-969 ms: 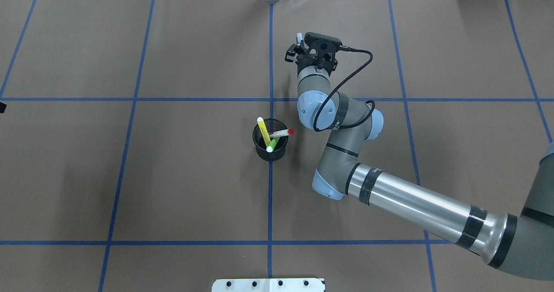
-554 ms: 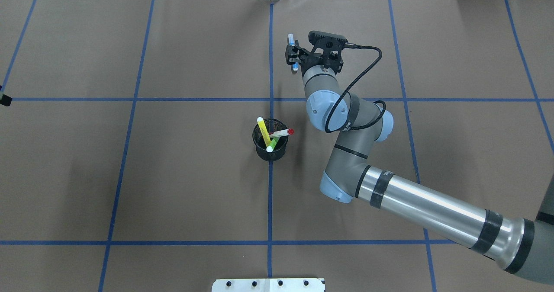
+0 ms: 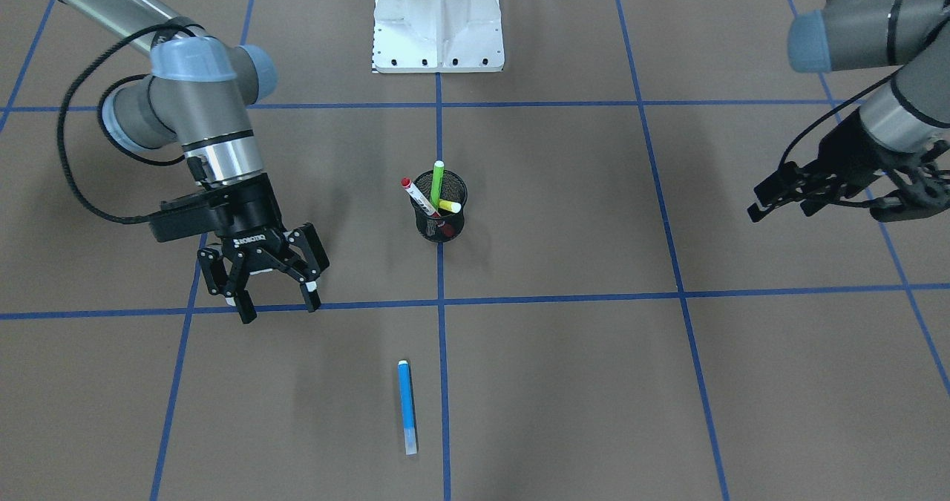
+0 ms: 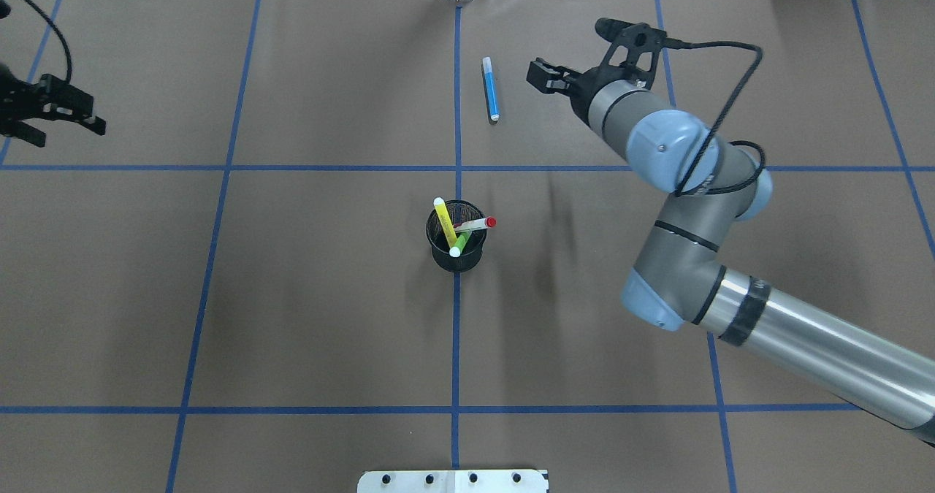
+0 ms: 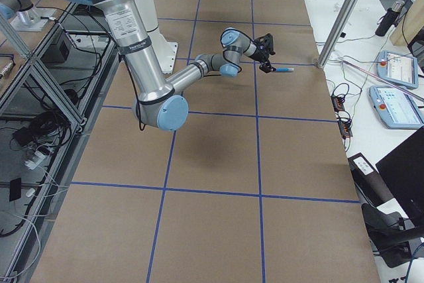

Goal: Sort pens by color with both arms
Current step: 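Move the left gripper over the cup while the right gripper withdraws, then lower the left gripper and grasp the red-capped white marker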

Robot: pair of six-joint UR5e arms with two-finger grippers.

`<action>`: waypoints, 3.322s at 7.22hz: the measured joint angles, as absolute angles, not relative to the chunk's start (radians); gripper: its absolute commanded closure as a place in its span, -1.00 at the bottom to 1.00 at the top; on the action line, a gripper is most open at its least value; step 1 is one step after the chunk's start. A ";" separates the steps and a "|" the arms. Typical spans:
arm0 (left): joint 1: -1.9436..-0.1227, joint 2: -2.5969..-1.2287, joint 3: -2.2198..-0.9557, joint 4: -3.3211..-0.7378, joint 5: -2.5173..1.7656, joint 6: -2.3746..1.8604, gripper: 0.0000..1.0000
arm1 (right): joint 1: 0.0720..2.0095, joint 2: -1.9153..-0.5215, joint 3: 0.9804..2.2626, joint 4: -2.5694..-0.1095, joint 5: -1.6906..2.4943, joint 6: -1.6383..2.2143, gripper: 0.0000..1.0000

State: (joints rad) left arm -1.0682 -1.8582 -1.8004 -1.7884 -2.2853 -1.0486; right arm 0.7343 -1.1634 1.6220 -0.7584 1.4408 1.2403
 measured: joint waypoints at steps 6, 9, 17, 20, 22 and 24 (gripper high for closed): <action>-0.639 -2.489 -1.693 -1.253 -1.865 -1.442 -0.98 | 1.093 -1.452 1.722 -0.750 2.128 1.094 -0.96; -0.538 -2.804 -1.285 -1.227 -1.736 -1.474 -0.90 | 1.105 -1.471 1.718 -0.751 2.151 1.082 -0.96; -0.448 -2.817 -1.210 -1.177 -1.634 -1.440 -0.45 | 1.103 -1.466 1.699 -0.753 2.138 1.080 -0.97; -0.438 -2.811 -1.212 -1.178 -1.635 -1.445 -0.30 | 1.103 -1.464 1.692 -0.752 2.139 1.080 -0.97; -0.433 -2.805 -1.213 -1.179 -1.636 -1.448 0.67 | 1.103 -1.465 1.691 -0.752 2.140 1.080 -0.97; -0.432 -2.804 -1.220 -1.179 -1.638 -1.449 1.00 | 1.103 -1.465 1.694 -0.752 2.142 1.080 -0.97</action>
State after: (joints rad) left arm -0.4315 -2.8042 -1.2196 -1.1794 -1.6381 -1.4494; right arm 1.1030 -1.4649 1.6944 -0.7516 2.1416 1.0799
